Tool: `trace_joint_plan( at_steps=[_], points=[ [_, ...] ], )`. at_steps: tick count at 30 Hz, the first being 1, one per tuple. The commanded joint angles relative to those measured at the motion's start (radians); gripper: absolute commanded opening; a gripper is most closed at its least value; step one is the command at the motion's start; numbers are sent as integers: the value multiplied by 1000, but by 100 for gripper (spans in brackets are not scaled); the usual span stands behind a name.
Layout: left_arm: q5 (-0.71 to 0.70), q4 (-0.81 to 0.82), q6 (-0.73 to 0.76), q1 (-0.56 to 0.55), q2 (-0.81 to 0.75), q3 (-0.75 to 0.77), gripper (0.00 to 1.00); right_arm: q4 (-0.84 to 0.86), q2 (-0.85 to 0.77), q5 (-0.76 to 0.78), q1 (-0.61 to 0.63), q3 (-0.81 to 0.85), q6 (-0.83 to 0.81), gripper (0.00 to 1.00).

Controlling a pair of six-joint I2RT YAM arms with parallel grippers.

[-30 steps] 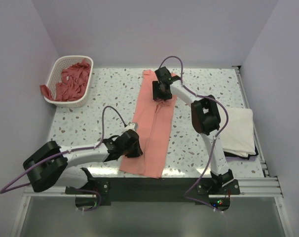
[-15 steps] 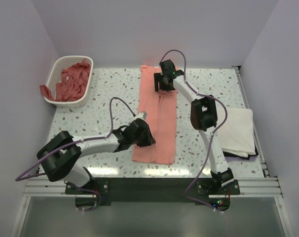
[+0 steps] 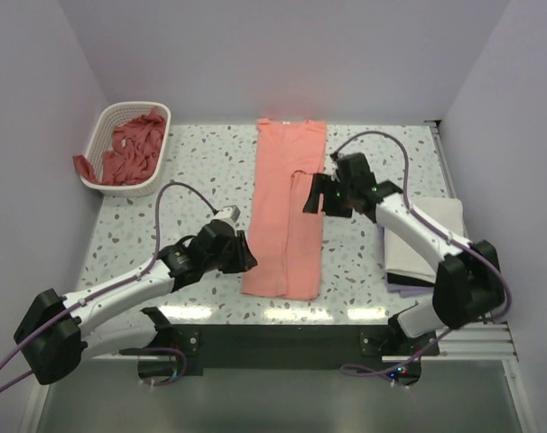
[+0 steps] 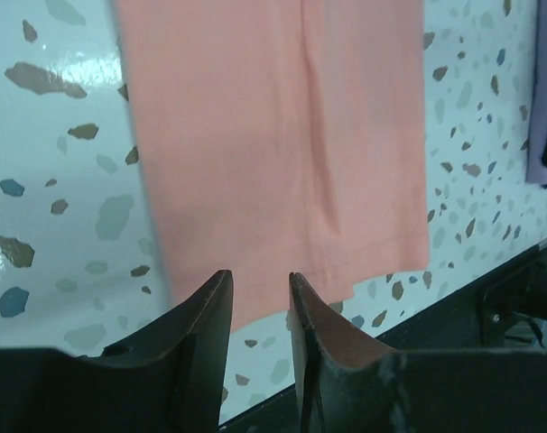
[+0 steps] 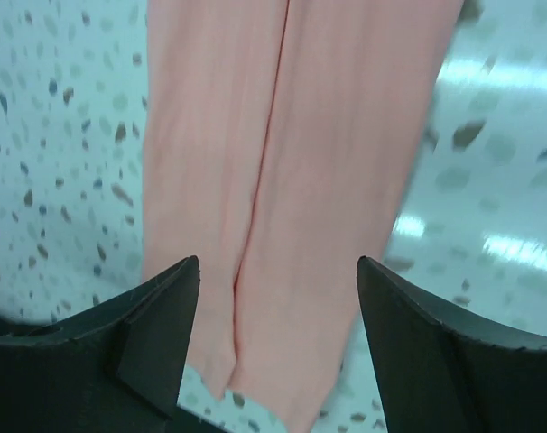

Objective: Fold and stack the t-shirts
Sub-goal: Fold the tshirt

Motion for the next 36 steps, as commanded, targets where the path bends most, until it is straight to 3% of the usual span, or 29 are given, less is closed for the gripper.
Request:
trace_joint_plan(
  at_steps=[1, 7, 14, 21, 32, 36],
  points=[
    [65, -90, 79, 4, -12, -23, 37, 121, -161, -79, 92, -261, 142, 73],
    [88, -104, 169, 4, 2, -37, 42, -9, -393, -17, 206, -502, 163, 68],
    [94, -104, 156, -3, 31, -72, 45, -29, -480, -5, 258, -625, 202, 63],
    [81, -79, 125, -19, 69, -92, 47, 55, -454, -66, 269, -676, 249, 54],
    [65, -45, 113, -29, 100, -115, 46, 150, -433, -111, 276, -768, 311, 49],
    [74, -18, 105, -31, 115, -132, 41, 170, -421, -126, 278, -779, 325, 49]
  ],
)
